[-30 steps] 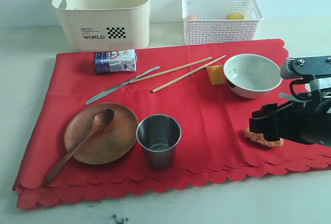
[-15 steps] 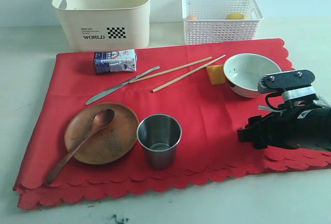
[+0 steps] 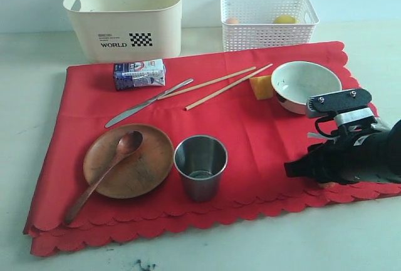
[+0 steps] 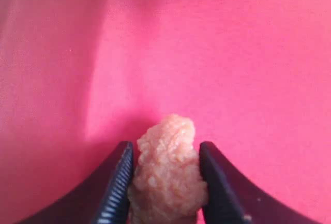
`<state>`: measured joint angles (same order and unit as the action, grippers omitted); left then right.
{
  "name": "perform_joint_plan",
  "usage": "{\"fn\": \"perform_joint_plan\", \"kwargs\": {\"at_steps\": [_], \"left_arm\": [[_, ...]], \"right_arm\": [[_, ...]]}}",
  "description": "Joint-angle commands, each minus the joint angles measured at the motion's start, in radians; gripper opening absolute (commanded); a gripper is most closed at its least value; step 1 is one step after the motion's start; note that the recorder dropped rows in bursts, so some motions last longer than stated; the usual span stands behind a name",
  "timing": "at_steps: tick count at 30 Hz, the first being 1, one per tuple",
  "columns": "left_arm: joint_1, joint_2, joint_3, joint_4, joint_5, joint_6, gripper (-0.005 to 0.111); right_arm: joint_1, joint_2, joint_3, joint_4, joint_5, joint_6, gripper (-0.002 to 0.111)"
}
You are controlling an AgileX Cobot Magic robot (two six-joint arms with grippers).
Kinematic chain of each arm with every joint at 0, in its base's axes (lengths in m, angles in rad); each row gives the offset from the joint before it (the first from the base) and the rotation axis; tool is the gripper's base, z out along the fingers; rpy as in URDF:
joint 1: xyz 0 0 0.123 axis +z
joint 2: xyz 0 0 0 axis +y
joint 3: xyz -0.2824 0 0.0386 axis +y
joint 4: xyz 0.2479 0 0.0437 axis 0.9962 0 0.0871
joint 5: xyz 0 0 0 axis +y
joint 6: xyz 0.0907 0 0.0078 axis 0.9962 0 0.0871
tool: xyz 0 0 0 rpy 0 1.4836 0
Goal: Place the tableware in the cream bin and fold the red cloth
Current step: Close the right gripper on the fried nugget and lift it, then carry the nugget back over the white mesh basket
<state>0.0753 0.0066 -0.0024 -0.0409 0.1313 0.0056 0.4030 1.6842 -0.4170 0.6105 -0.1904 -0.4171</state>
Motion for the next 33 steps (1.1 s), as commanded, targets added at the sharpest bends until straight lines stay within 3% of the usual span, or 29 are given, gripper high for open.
{"fn": "perform_joint_plan", "kwargs": {"at_steps": [1, 15, 33], "left_arm": [[-0.008, -0.007, 0.002, 0.0, -0.003, 0.0, 0.002], [-0.008, -0.007, 0.002, 0.0, -0.003, 0.0, 0.002], [-0.008, -0.007, 0.002, 0.0, -0.003, 0.0, 0.002]], "right_arm": [[-0.002, -0.031, 0.0, 0.001, 0.07, 0.0, 0.0], [-0.002, -0.322, 0.0, 0.001, 0.06, 0.002, 0.0], [-0.002, -0.343, -0.047, 0.001, -0.003, 0.02, 0.0]]}}
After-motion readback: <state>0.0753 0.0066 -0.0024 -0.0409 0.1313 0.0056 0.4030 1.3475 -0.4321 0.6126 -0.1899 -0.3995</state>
